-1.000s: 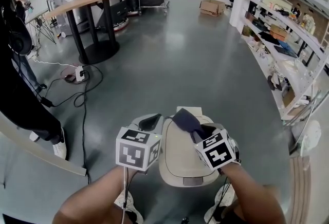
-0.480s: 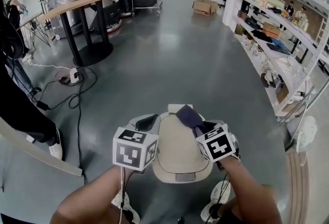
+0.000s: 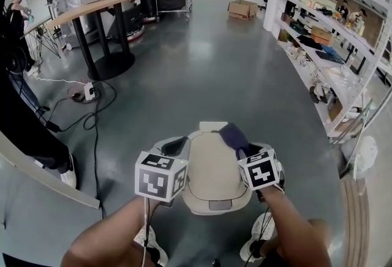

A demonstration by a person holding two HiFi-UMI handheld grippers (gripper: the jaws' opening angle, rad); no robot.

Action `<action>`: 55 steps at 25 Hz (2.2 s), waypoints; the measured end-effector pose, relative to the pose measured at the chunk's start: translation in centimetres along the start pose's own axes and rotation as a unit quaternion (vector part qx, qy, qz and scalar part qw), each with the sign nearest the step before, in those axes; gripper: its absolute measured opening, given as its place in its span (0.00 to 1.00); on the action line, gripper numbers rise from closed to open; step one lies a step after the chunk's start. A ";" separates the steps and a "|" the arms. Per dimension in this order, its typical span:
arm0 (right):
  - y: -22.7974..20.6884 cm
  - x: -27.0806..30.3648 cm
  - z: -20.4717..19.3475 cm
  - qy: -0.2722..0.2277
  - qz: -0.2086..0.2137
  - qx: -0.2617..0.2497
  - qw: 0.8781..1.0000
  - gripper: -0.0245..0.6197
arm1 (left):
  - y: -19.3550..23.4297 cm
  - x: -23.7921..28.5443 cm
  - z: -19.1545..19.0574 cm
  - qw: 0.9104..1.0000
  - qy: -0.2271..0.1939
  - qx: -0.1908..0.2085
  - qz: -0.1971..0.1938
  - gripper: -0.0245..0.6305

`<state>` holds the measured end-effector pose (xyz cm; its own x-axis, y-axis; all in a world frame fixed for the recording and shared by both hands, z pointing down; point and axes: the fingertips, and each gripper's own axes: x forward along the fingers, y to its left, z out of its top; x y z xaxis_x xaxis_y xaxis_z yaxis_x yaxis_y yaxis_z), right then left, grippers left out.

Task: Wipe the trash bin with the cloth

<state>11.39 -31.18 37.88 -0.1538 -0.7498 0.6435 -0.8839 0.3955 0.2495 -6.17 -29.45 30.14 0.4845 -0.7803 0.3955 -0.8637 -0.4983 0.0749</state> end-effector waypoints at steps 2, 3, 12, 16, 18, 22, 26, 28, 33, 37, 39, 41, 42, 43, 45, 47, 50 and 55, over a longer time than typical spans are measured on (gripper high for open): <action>0.5 -0.6 0.4 -0.015 -0.003 0.010 1.000 0.19 | -0.2 -0.2 0.2 1.000 -0.003 -0.004 0.001 0.04; 1.0 -1.0 0.8 -0.023 0.001 0.012 1.000 0.19 | -0.5 -0.3 0.4 1.000 -0.006 -0.003 0.001 0.04; 9.8 -3.7 4.3 -0.065 0.087 -0.013 0.994 0.19 | -2.1 -1.5 1.2 1.000 -0.020 0.023 -0.006 0.04; 13.4 -3.4 4.6 -0.060 0.115 -0.039 0.991 0.19 | -0.3 -2.5 0.8 1.000 -0.019 0.019 0.008 0.04; 14.5 -3.4 4.8 -0.058 0.124 -0.047 0.989 0.19 | 0.6 -3.1 0.5 1.000 -0.016 0.018 0.015 0.04; 15.9 -3.3 4.9 -0.051 0.137 -0.067 0.987 0.19 | 2.3 -4.0 -0.1 0.999 -0.011 0.012 0.029 0.04; 16.3 -3.0 4.5 -0.040 0.137 -0.077 0.987 0.19 | 3.0 -4.6 -0.4 0.999 -0.011 0.003 0.034 0.04; 16.1 -3.0 4.4 -0.038 0.136 -0.078 0.987 0.19 | 2.9 -4.7 -0.4 0.999 -0.011 0.003 0.033 0.04; 15.3 -3.0 4.0 -0.032 0.126 -0.075 0.989 0.19 | 2.9 -4.8 -0.4 0.999 -0.013 0.004 0.032 0.04; 14.2 -3.1 3.5 -0.029 0.119 -0.072 0.990 0.19 | 2.9 -4.7 -0.3 0.999 -0.013 0.004 0.033 0.04; 13.6 -3.2 3.2 -0.027 0.114 -0.068 0.991 0.19 | 2.7 -4.5 -0.4 0.999 -0.013 0.006 0.032 0.04; 12.9 -3.3 2.9 -0.026 0.108 -0.063 0.992 0.19 | 2.5 -4.4 -0.4 0.999 -0.012 0.007 0.031 0.04; 12.5 -3.3 2.7 -0.025 0.106 -0.061 0.992 0.19 | 2.4 -4.3 -0.3 0.999 -0.012 0.008 0.030 0.04; 12.1 -3.4 2.5 -0.024 0.103 -0.058 0.993 0.19 | 2.4 -4.3 -0.2 0.999 -0.014 0.008 0.030 0.04; 11.4 -3.5 2.2 -0.023 0.098 -0.054 0.993 0.19 | 2.5 -4.1 0.1 0.999 -0.016 0.007 0.032 0.03; 10.7 -3.6 1.8 -0.022 0.094 -0.051 0.994 0.19 | 2.6 -4.0 0.3 0.999 -0.017 0.003 0.032 0.04; 9.5 -3.8 1.2 -0.019 0.087 -0.044 0.995 0.19 | 2.2 -3.7 0.4 0.999 -0.017 0.000 0.030 0.04; 8.0 -3.9 0.5 -0.022 0.078 -0.032 0.996 0.19 | 2.0 -3.2 1.1 0.999 -0.024 0.012 0.031 0.04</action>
<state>4.66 -25.37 37.02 -0.3071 -0.6987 0.6462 -0.8182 0.5407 0.1957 -9.28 -28.39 28.04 0.4368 -0.8269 0.3542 -0.8891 -0.4568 0.0302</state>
